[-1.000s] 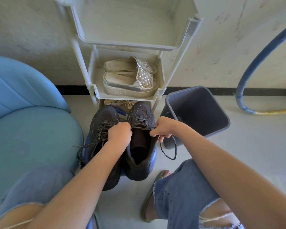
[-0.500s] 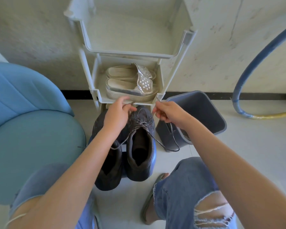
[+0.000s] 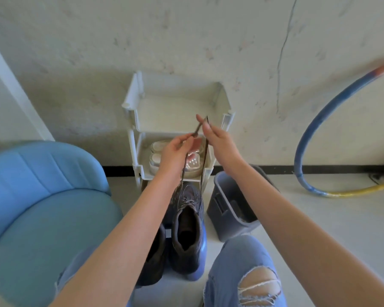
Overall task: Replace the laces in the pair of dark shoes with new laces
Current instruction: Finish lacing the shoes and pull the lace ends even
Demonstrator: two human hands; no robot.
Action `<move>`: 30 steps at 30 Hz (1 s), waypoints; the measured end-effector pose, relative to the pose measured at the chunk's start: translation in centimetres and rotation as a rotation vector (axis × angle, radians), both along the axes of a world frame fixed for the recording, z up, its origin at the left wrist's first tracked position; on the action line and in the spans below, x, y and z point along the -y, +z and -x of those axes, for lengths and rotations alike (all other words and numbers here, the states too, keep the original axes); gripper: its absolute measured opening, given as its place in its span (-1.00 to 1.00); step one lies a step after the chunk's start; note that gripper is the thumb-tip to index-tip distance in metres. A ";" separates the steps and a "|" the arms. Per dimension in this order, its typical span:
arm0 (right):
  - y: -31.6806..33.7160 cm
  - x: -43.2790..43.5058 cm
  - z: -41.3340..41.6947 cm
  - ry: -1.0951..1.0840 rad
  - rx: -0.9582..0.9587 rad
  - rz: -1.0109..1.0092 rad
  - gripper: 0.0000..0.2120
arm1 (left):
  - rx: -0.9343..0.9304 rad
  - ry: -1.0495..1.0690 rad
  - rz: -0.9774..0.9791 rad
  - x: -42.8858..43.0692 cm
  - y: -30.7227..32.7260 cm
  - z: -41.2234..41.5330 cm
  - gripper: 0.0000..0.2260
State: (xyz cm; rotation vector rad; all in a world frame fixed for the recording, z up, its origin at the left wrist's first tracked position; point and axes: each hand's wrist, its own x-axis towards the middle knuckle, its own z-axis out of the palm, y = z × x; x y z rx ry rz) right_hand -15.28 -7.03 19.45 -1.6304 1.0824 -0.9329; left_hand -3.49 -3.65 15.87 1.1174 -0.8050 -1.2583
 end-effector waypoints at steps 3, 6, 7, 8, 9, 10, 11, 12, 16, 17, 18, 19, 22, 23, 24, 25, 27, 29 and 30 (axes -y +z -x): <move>0.2 -0.9 0.4 0.018 0.098 -0.105 -0.68 | 0.058 -0.035 -0.021 -0.7 0.7 1.2 -0.85; 0.3 -1.6 0.7 0.078 0.150 -0.103 -0.64 | 0.157 -0.020 0.002 -1.5 1.3 2.1 -0.90; 0.3 -1.7 0.7 0.087 0.154 -0.088 -0.65 | 0.173 -0.009 0.016 -1.7 1.6 2.3 -0.91; 0.4 -1.9 0.7 0.092 0.152 -0.079 -0.66 | 0.197 0.001 0.029 -1.8 1.8 2.3 -0.91; 0.5 -2.0 0.7 0.094 0.147 -0.070 -0.67 | 0.230 0.008 0.042 -1.8 2.0 2.3 -0.91; 0.6 -2.1 0.8 0.102 0.141 -0.062 -0.67 | 0.265 0.012 0.059 -1.9 2.3 2.2 -0.90; 0.6 -2.1 0.9 0.114 0.132 -0.053 -0.67 | 0.287 0.020 0.078 -2.0 2.5 2.1 -0.89; 0.7 -2.2 1.0 0.127 0.116 -0.049 -0.67 | 0.291 0.032 0.095 -2.1 2.6 2.1 -0.90; 1.2 -2.3 1.2 0.163 0.052 -0.047 -0.67 | 0.287 0.043 0.105 -2.5 2.9 2.1 -0.93; 1.2 -2.3 1.3 0.174 0.046 -0.047 -0.65 | 0.283 0.029 0.098 -2.6 3.0 2.1 -0.91; 1.2 -2.3 1.3 0.181 0.042 -0.049 -0.63 | 0.276 0.011 0.094 -2.7 3.0 2.0 -0.89; 1.2 -2.3 1.4 0.186 0.038 -0.054 -0.63 | 0.270 -0.003 0.093 -2.8 3.1 2.0 -0.88; 1.0 -2.4 1.7 0.214 0.043 -0.079 -0.62 | 0.251 -0.001 0.077 -3.1 3.3 1.6 -0.90; 1.0 -2.5 1.7 0.224 0.046 -0.094 -0.63 | 0.239 0.008 0.067 -3.1 3.3 1.5 -0.91; 0.9 -2.5 1.6 0.228 0.047 -0.106 -0.63 | 0.241 0.011 0.061 -3.1 3.3 1.4 -0.92; 0.9 -2.4 1.6 0.230 0.047 -0.111 -0.64 | 0.254 0.008 0.058 -3.2 3.4 1.3 -0.92; 0.9 -2.4 1.6 0.231 0.042 -0.092 -0.65 | 0.259 -0.014 0.054 -3.2 3.6 1.1 -0.93; 0.9 -2.4 1.5 0.230 0.046 -0.075 -0.67 | 0.231 -0.047 0.046 -3.4 4.0 0.8 -0.94; 0.9 -2.5 1.5 0.230 0.060 -0.079 -0.67 | 0.235 -0.066 0.045 -3.4 4.2 0.7 -0.95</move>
